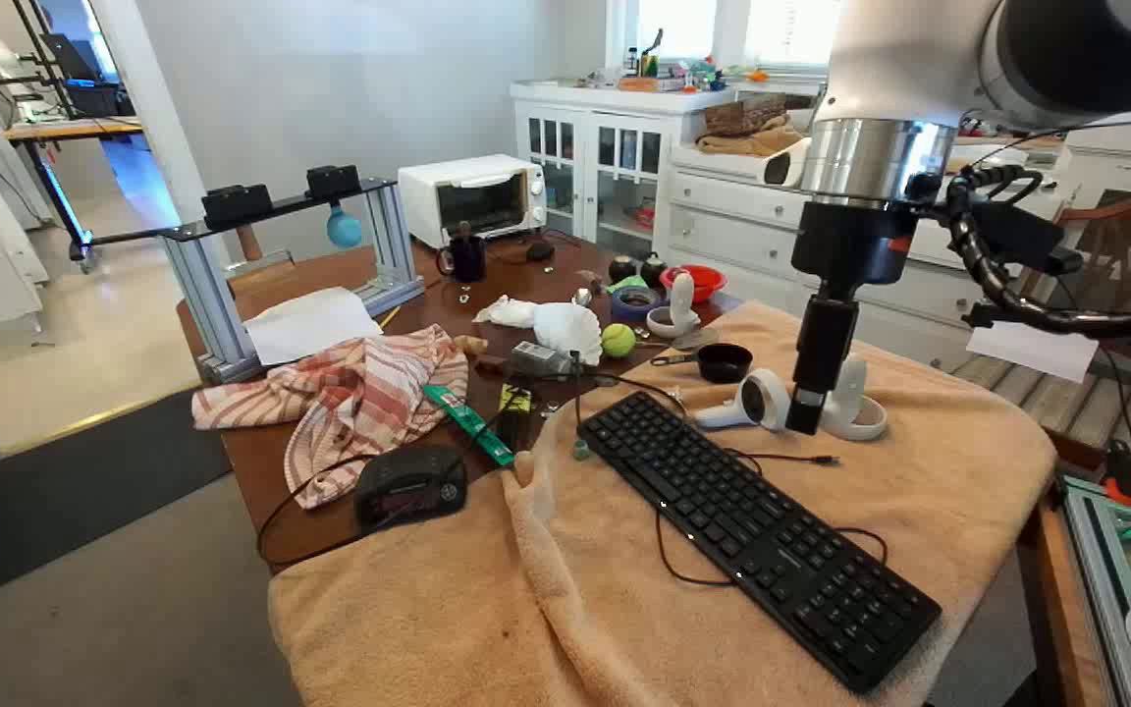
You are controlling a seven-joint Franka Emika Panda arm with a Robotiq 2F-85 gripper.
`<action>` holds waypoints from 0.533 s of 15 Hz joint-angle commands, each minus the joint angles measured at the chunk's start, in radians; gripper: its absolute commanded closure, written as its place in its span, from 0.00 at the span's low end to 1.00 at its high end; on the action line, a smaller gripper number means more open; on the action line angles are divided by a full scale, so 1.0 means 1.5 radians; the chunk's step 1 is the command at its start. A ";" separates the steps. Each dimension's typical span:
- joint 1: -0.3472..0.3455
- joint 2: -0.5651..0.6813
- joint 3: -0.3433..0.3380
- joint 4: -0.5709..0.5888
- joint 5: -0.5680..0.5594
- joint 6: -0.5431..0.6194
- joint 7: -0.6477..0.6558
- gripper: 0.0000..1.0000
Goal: Put the ball in the black item
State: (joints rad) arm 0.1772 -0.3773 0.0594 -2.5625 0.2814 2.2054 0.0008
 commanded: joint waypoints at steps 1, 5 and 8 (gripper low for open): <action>-0.006 0.000 0.006 0.001 0.002 -0.002 -0.002 0.00; -0.041 0.042 0.031 0.043 -0.054 0.092 0.078 0.00; -0.078 0.091 0.047 0.096 -0.130 0.155 0.148 0.00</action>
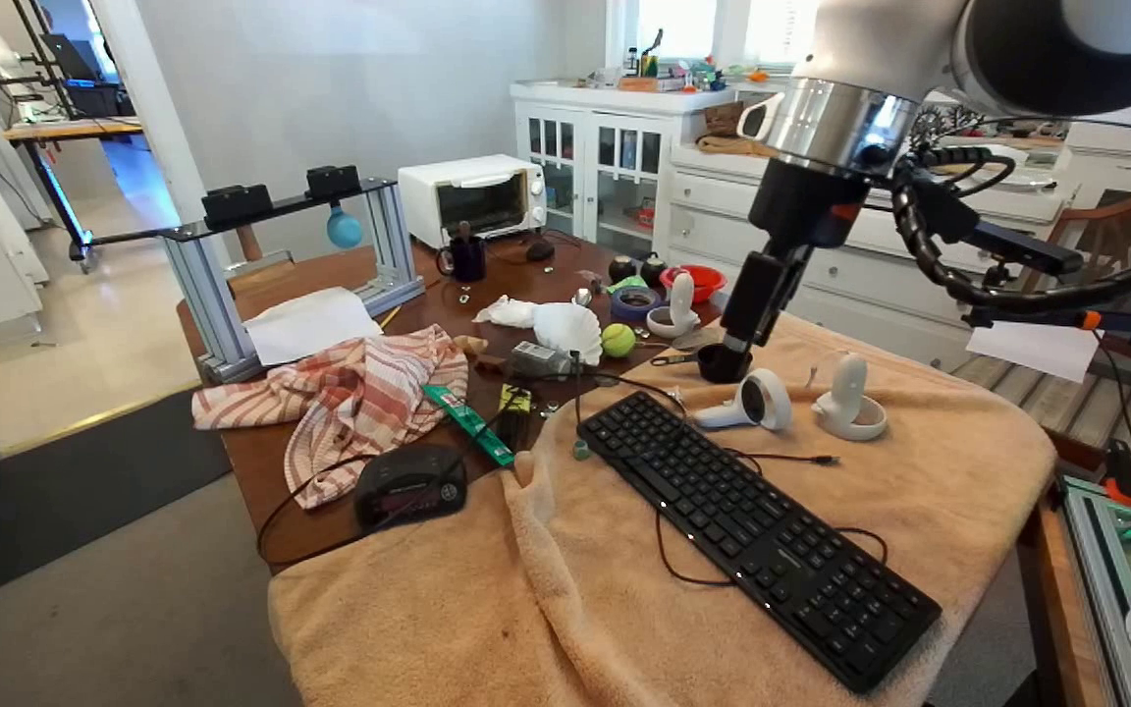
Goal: Put the ball in the black item
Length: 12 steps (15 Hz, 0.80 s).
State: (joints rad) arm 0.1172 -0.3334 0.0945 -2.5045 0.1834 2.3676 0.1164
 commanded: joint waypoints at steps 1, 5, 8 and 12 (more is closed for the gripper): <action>-0.061 0.078 0.035 0.075 -0.116 0.069 0.120 0.00; -0.131 0.143 0.037 0.168 -0.301 0.078 0.273 0.00; -0.176 0.193 0.042 0.250 -0.468 0.041 0.381 0.00; -0.138 0.195 -0.014 0.264 -0.540 0.012 0.397 0.00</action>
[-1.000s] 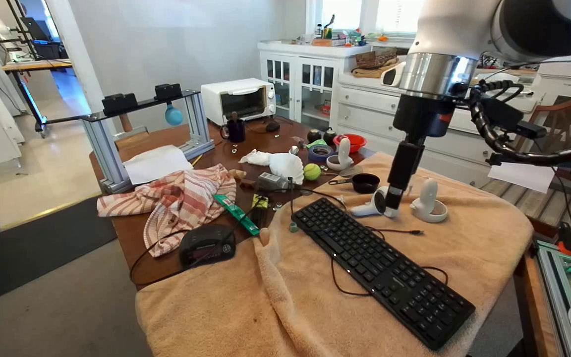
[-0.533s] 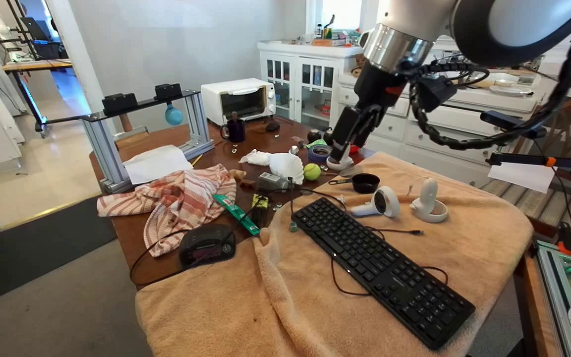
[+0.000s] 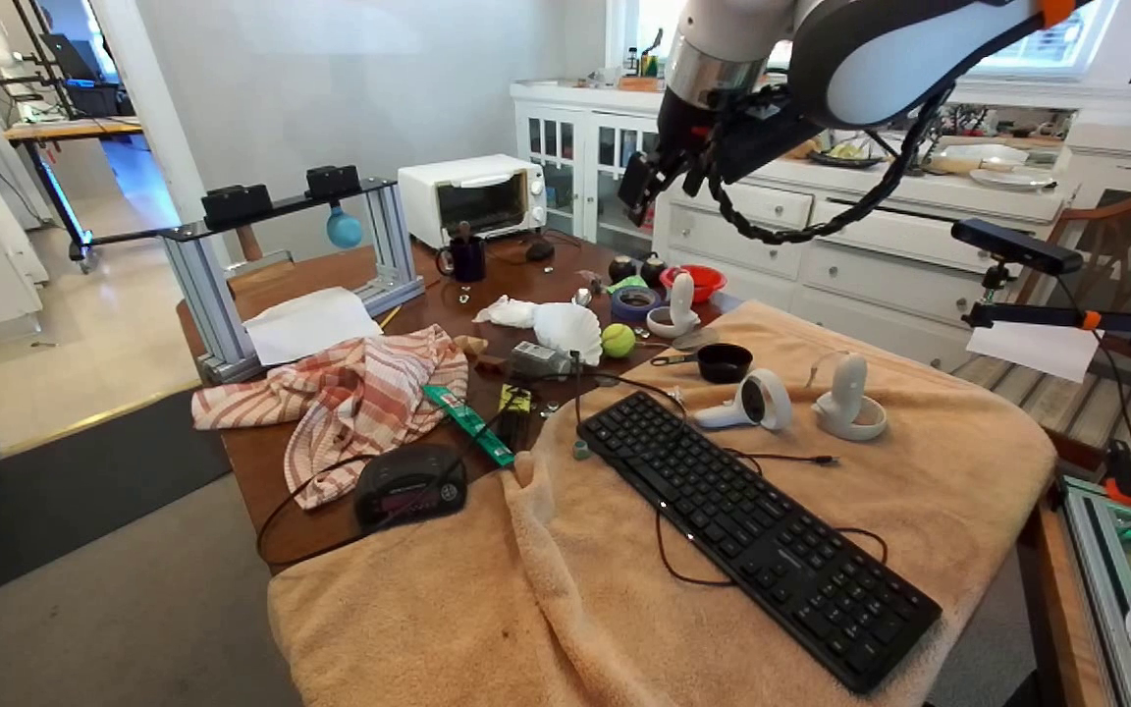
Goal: Put the ball in the black item
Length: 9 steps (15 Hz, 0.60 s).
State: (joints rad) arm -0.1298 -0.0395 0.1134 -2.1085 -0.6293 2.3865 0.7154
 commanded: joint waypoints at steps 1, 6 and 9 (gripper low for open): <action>0.028 0.013 -0.032 0.019 -0.024 -0.021 0.012 0.00; 0.034 0.033 -0.035 0.045 -0.041 -0.039 0.023 0.00; 0.035 0.033 -0.035 0.045 -0.042 -0.040 0.026 0.00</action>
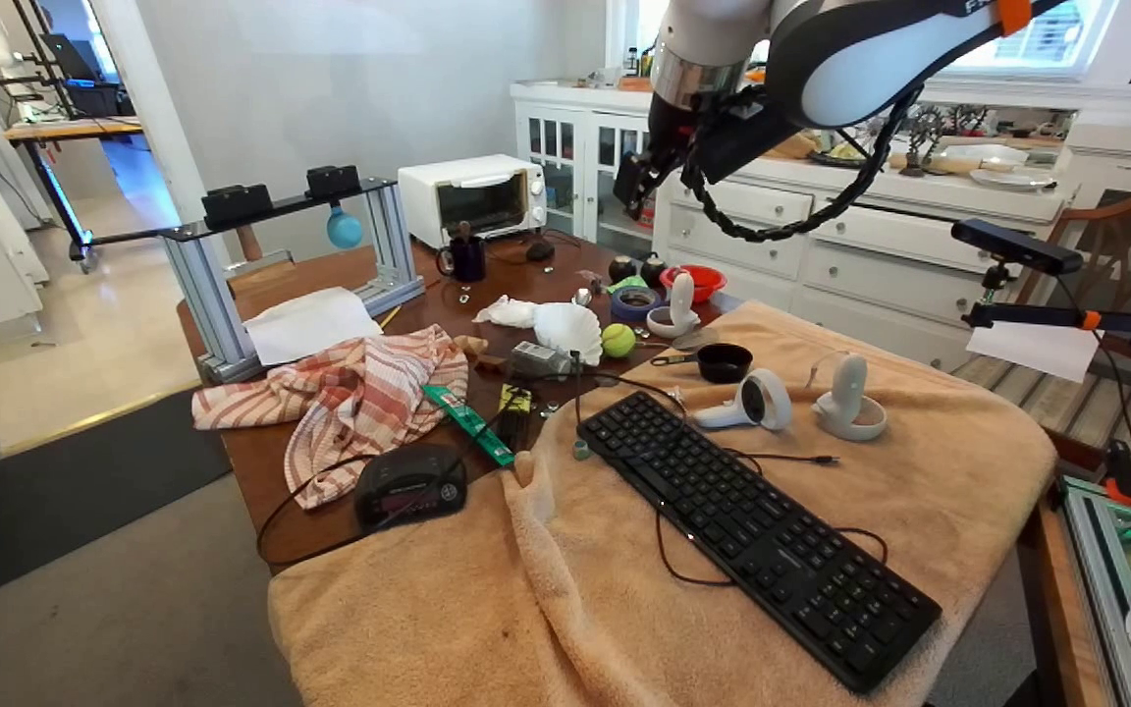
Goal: Put the ball in the black item
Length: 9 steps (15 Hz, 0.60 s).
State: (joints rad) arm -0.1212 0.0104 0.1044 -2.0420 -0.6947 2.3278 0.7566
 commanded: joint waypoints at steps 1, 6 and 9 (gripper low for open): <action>0.030 0.011 -0.033 0.012 -0.010 -0.012 0.024 0.00; 0.027 0.113 -0.074 0.133 0.072 -0.051 -0.136 0.00; 0.027 0.208 -0.092 0.252 0.152 -0.129 -0.293 0.00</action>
State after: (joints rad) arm -0.1012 0.1651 -0.0002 -1.8597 -0.5600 2.2529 0.4963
